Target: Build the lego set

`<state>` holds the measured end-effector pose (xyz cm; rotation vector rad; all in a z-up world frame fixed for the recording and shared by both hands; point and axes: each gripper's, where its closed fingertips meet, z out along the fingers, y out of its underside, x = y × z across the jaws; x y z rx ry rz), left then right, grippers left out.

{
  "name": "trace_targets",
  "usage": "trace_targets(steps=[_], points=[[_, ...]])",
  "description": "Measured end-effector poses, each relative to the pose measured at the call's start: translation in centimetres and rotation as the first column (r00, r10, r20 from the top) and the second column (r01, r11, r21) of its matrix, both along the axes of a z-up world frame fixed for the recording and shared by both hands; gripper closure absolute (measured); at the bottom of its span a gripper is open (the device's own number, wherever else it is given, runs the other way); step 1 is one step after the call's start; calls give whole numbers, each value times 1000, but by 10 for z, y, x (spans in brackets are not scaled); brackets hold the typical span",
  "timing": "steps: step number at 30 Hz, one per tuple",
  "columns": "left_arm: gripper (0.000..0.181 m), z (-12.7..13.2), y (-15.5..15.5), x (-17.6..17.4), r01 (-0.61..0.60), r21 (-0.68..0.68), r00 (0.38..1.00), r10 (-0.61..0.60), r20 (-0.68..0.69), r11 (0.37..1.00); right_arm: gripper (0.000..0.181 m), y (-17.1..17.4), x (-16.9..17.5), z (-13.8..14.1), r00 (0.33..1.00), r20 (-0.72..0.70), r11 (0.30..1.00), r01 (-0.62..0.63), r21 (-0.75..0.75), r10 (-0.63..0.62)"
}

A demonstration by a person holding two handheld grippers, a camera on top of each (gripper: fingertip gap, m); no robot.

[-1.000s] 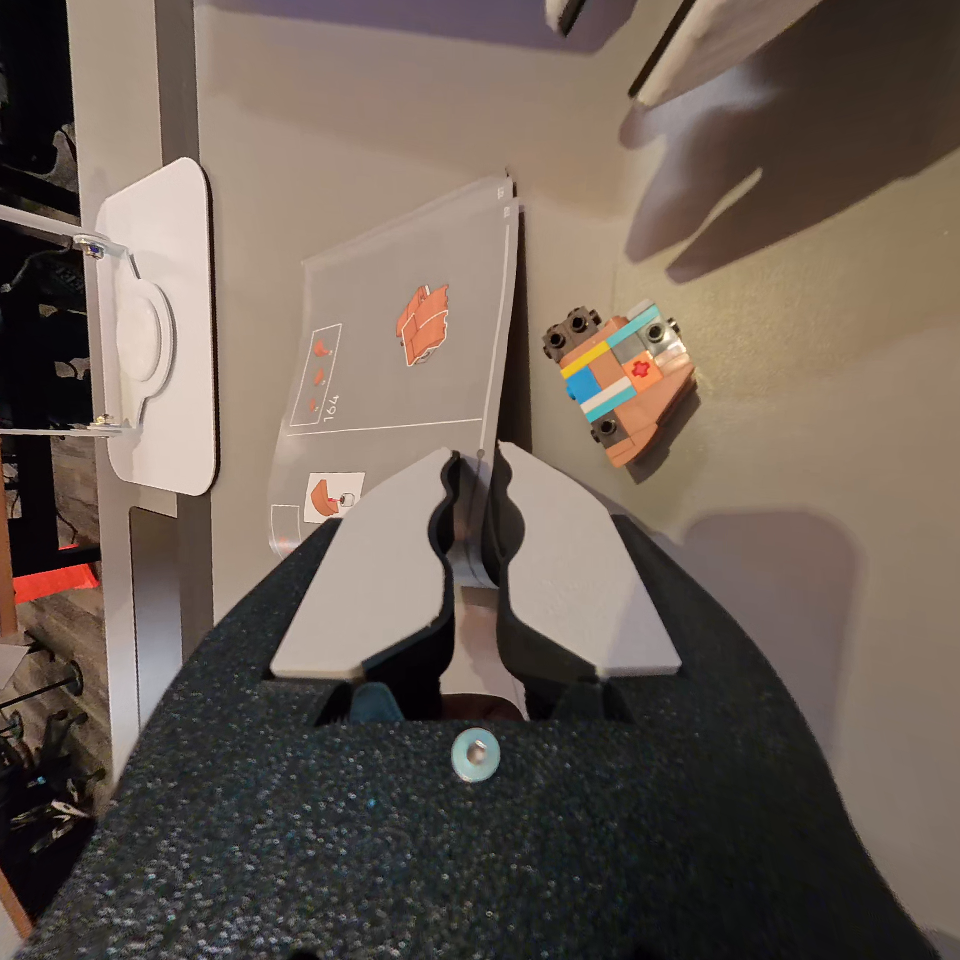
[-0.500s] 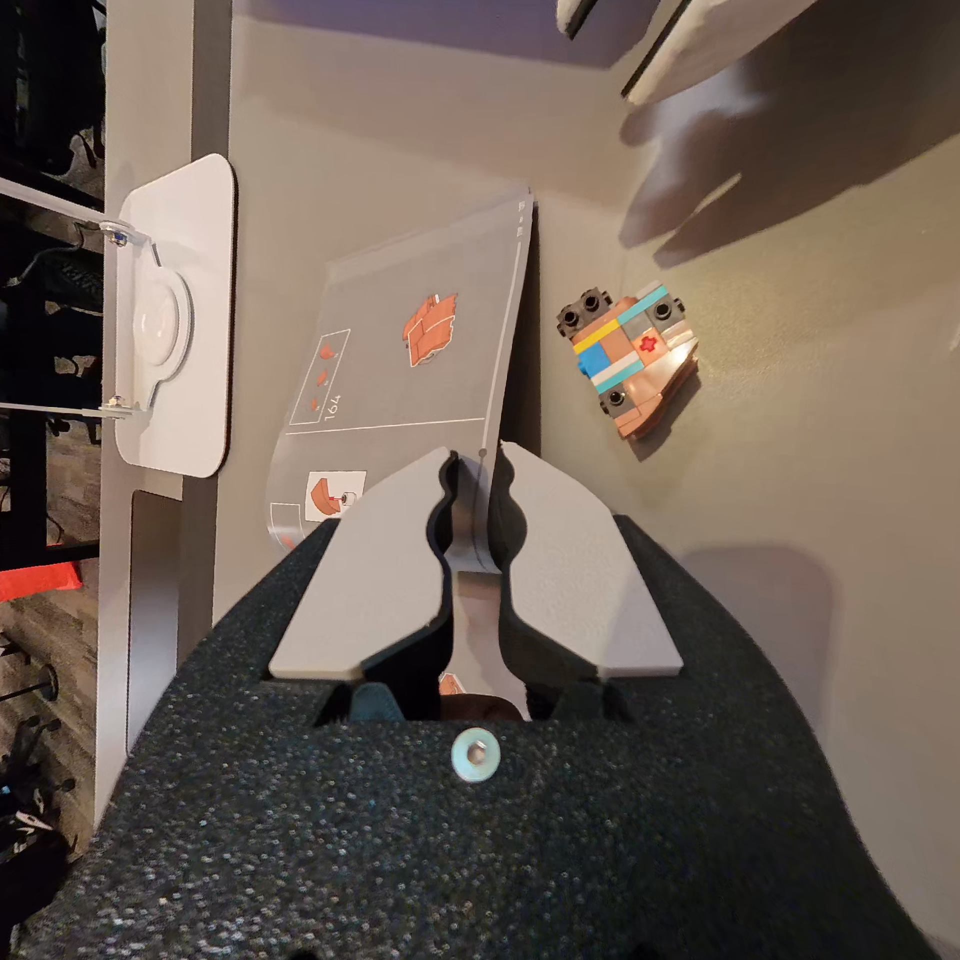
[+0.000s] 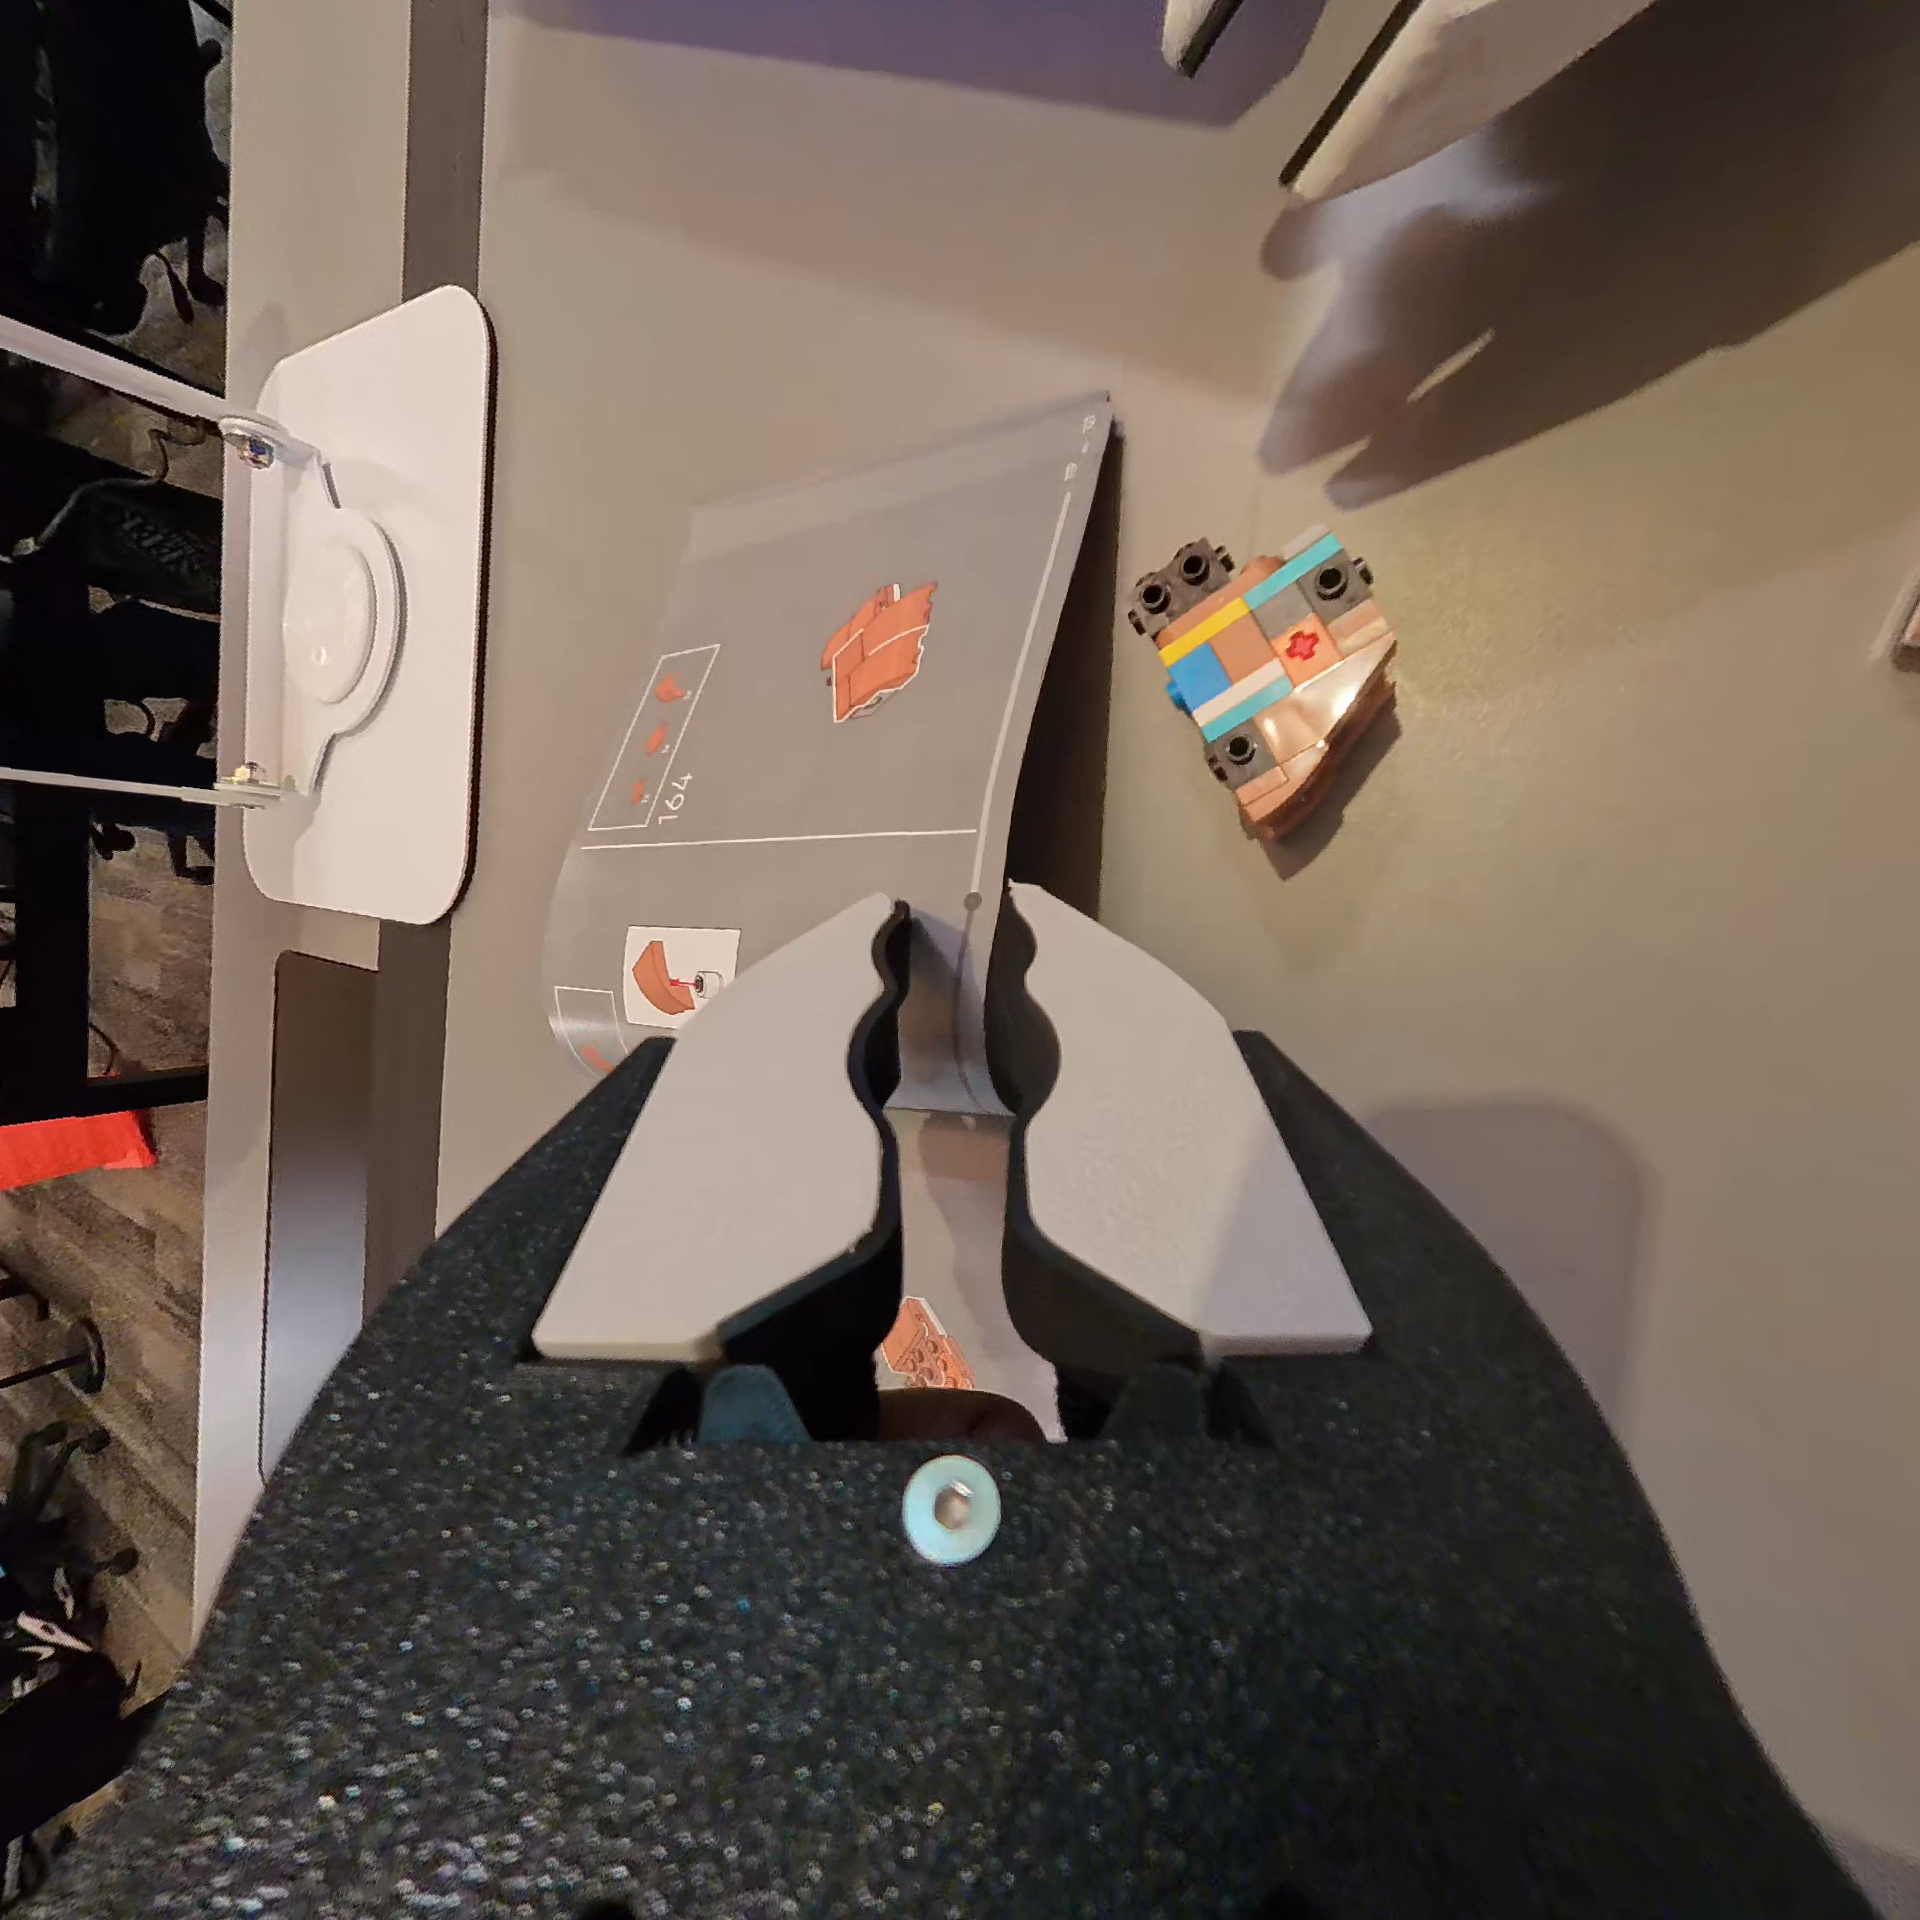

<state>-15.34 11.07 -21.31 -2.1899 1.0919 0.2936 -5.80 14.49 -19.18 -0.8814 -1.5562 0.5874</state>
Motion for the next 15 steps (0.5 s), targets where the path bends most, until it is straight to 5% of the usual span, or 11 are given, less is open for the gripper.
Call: trace_targets(steps=[15], points=[[162,8,-3,-6,-14,22,1000,13,8,1000,165,0,-1,-2,1000,9,1000,4,8,-4]])
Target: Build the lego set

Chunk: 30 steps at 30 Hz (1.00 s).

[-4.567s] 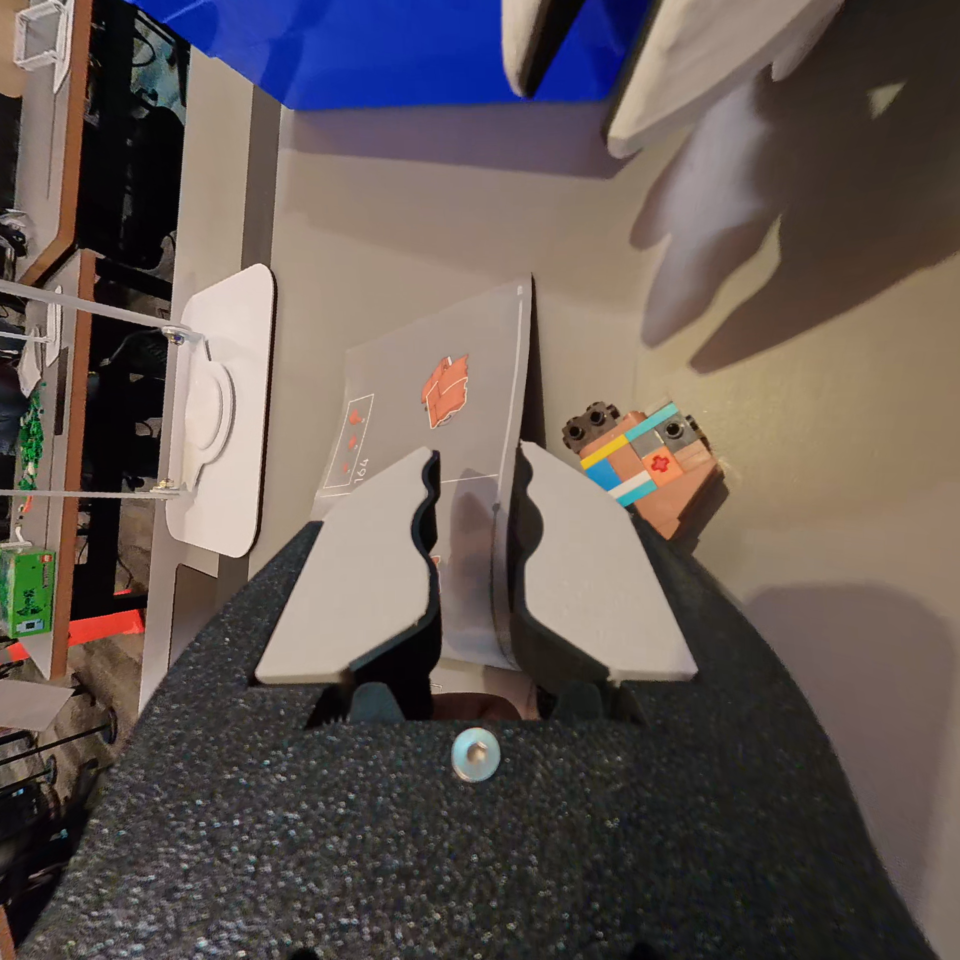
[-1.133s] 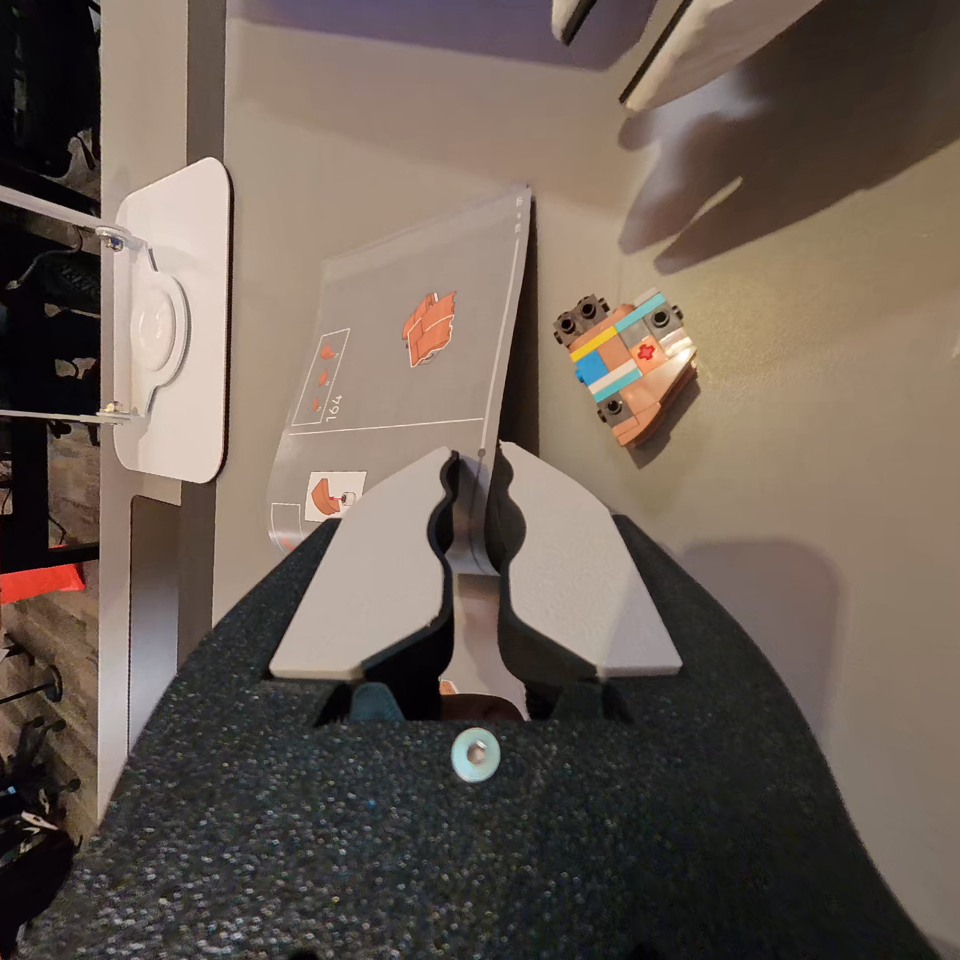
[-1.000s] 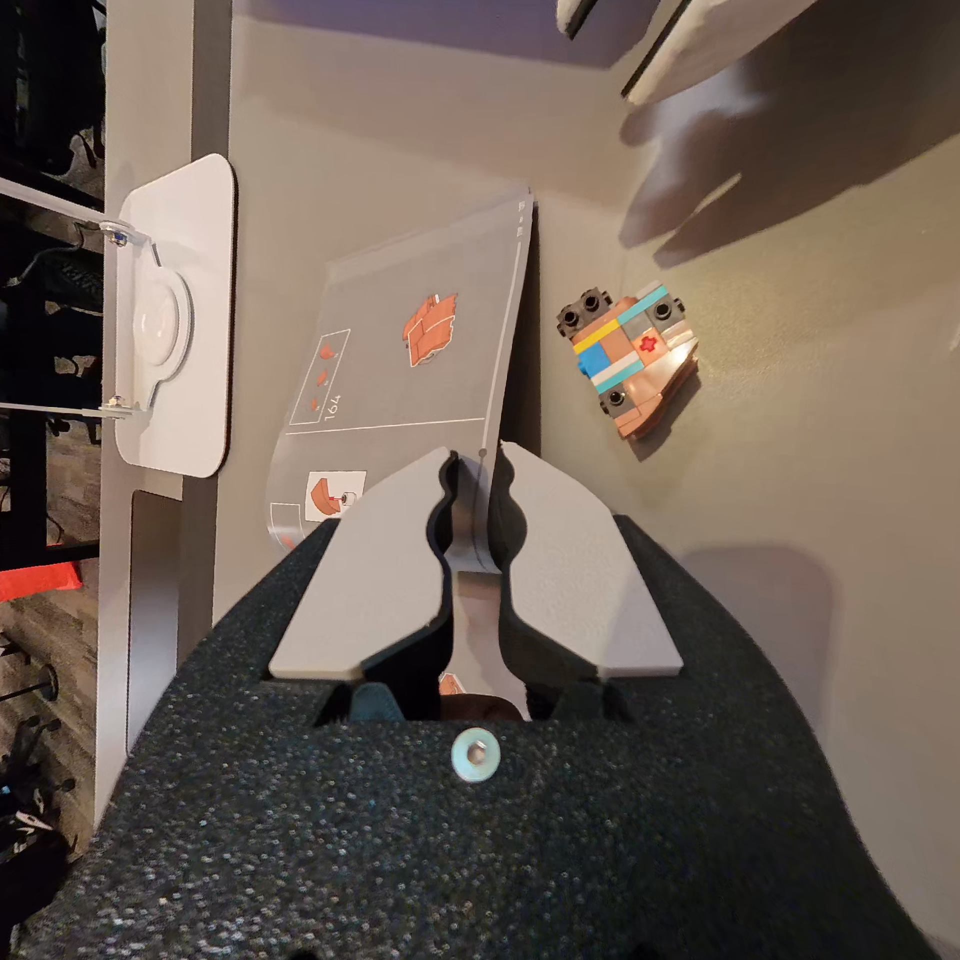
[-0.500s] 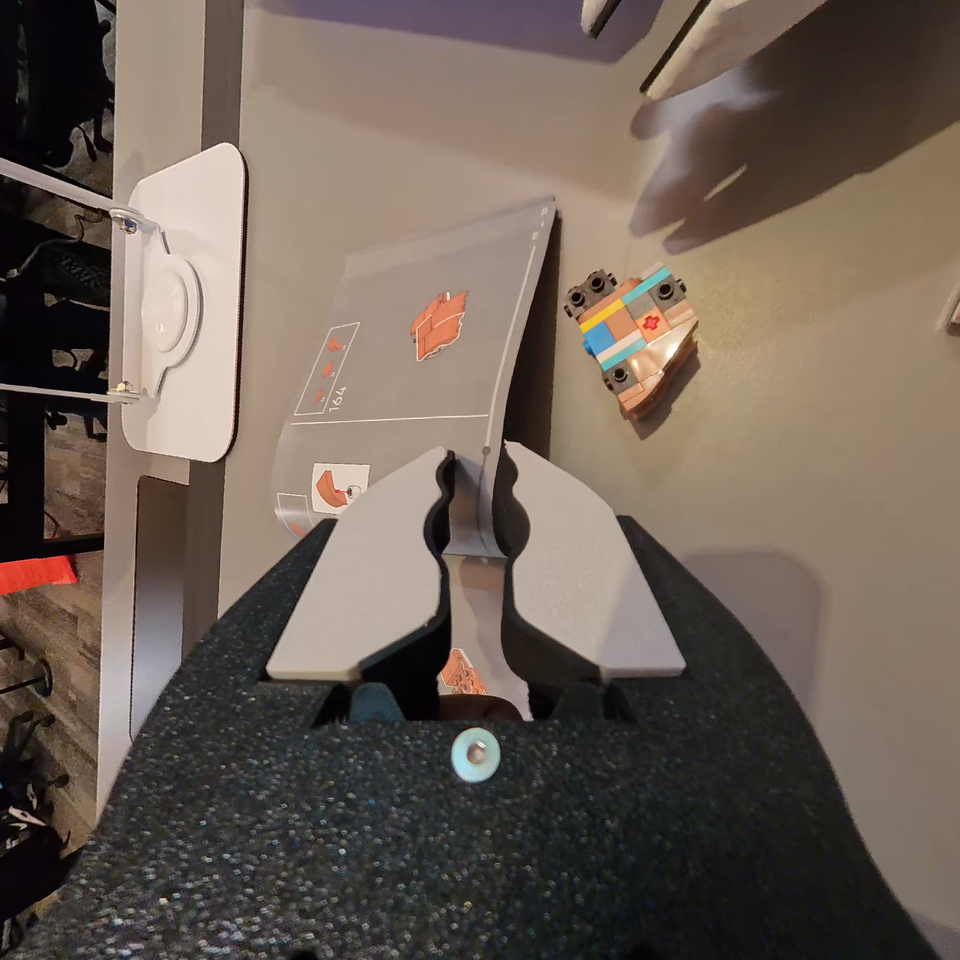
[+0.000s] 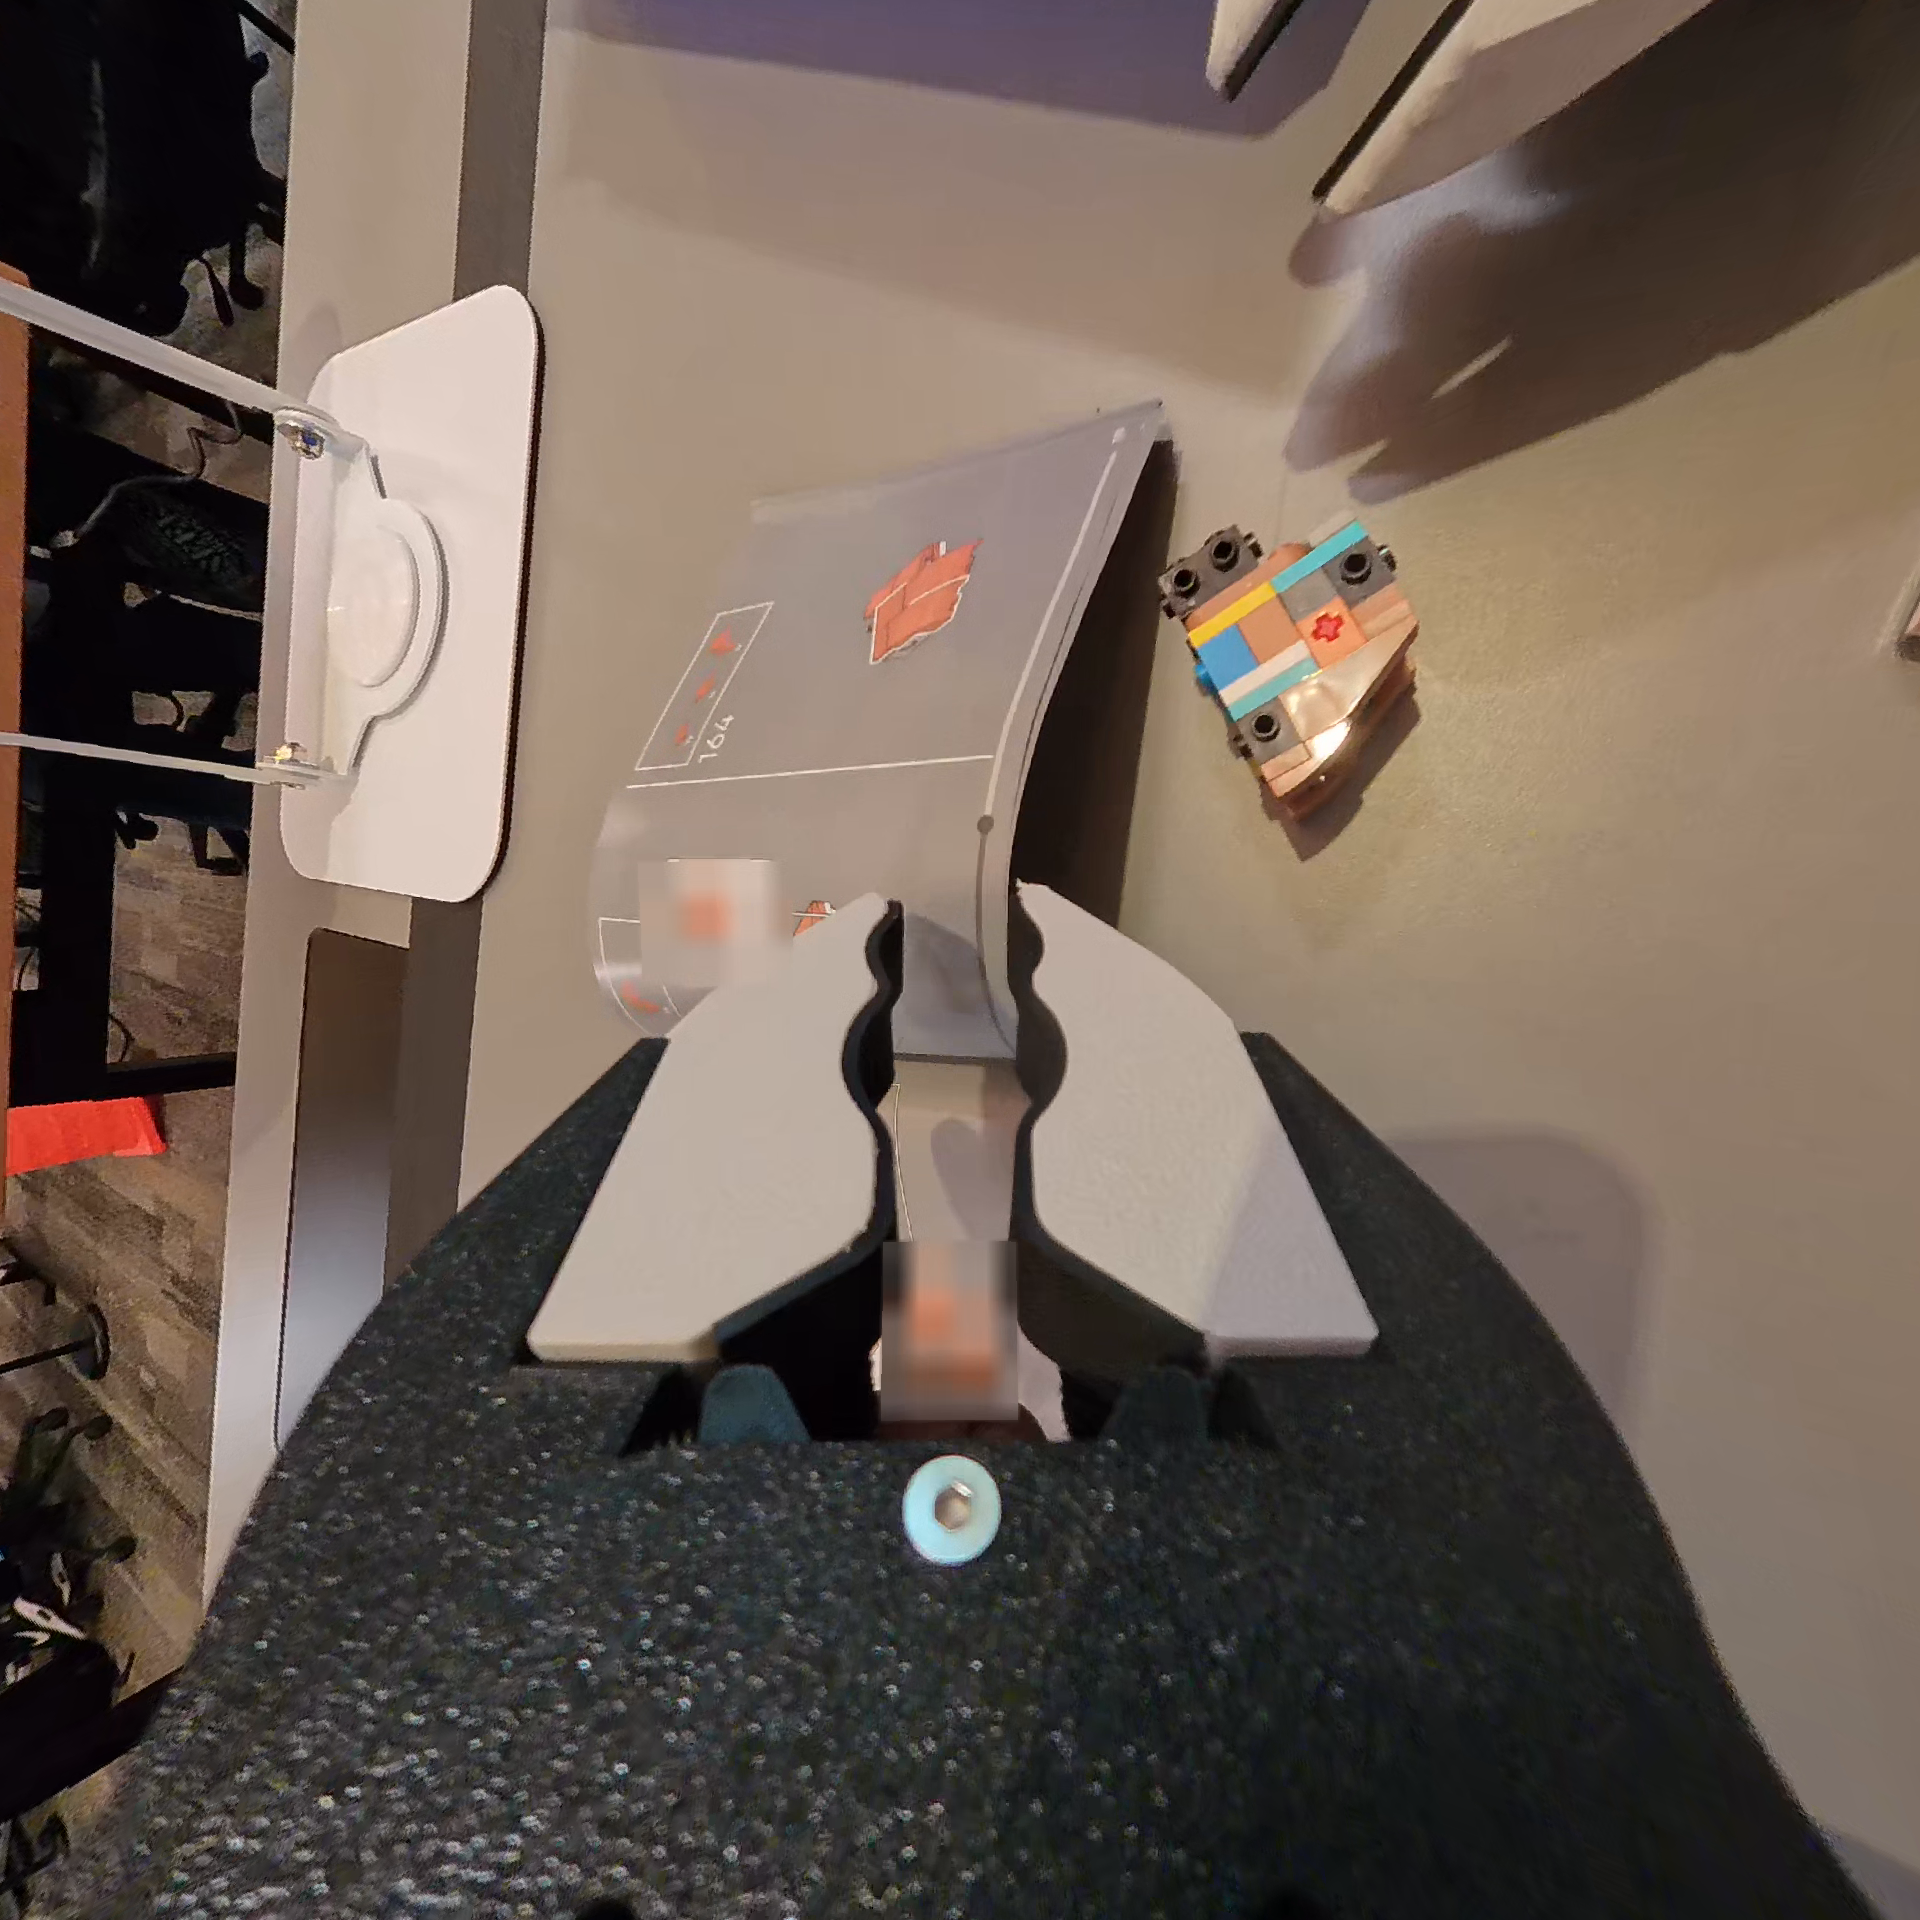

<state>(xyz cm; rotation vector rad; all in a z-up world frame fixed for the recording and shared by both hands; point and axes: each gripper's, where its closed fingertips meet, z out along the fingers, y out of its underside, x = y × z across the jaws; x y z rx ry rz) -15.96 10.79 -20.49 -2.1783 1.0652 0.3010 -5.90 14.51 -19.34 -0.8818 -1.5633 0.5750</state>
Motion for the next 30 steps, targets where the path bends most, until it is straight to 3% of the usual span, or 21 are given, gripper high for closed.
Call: trace_targets(steps=[8,14,21,26,30], points=[[162,4,-1,-3,-11,8,1000,11,13,1000,165,0,-1,-2,1000,9,1000,0,7,0],[163,13,9,15,17,60,989,-25,148,998,165,-1,-1,-2,1000,13,1000,-3,11,3],[160,-5,19,22,35,28,992,-38,122,999,165,-2,-2,-4,1000,22,1000,-9,16,8],[160,-28,16,17,39,-52,999,-38,32,998,165,-3,-2,-5,1000,26,1000,-12,22,11],[160,-29,9,13,36,-80,999,-34,27,996,165,-4,-3,-5,999,31,1000,-13,26,12]])
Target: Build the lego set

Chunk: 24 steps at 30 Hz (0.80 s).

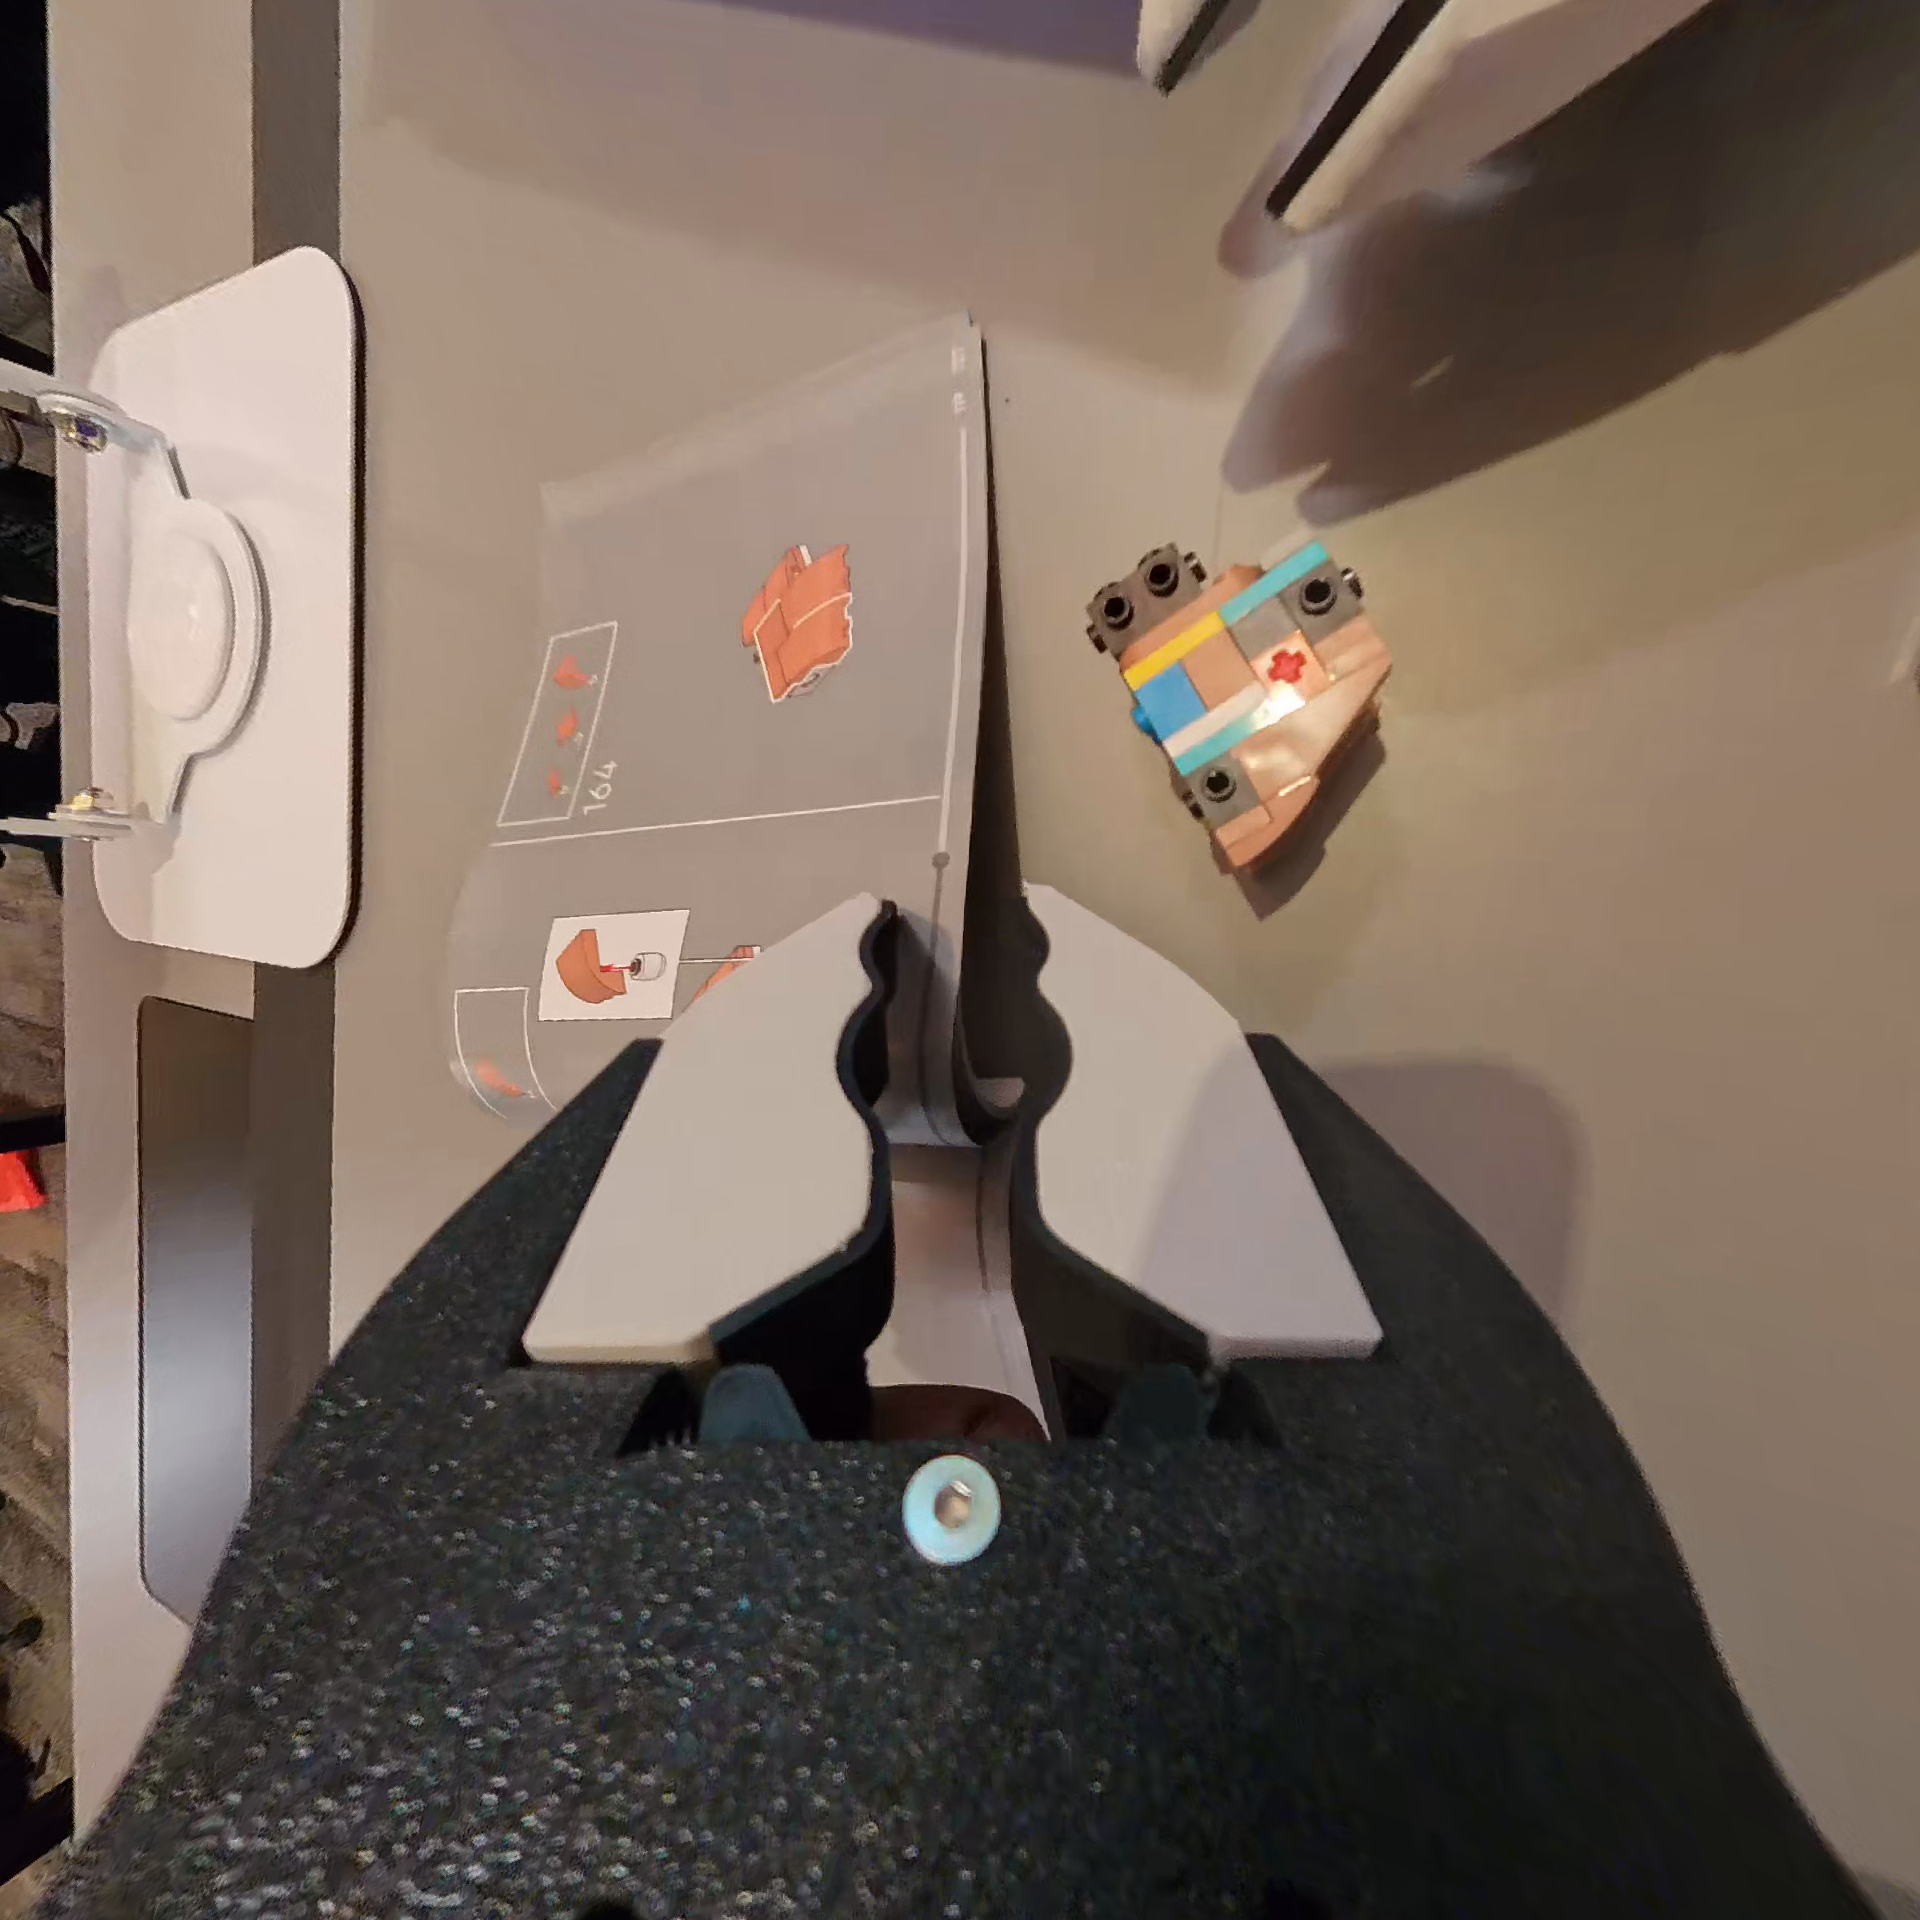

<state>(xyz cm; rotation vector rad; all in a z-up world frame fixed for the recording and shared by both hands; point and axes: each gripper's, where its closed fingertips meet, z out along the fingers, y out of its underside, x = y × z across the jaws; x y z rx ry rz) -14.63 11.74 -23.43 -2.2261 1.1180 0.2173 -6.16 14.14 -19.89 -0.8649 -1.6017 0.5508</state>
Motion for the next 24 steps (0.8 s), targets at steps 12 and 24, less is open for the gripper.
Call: trace_targets(steps=[12,24], points=[[160,9,-19,-24,-50,-34,995,47,-88,998,165,-1,-1,-2,1000,9,1000,0,13,0],[160,17,-28,-43,-145,-23,982,141,-122,989,165,0,0,-2,1000,6,1000,4,18,-4]])
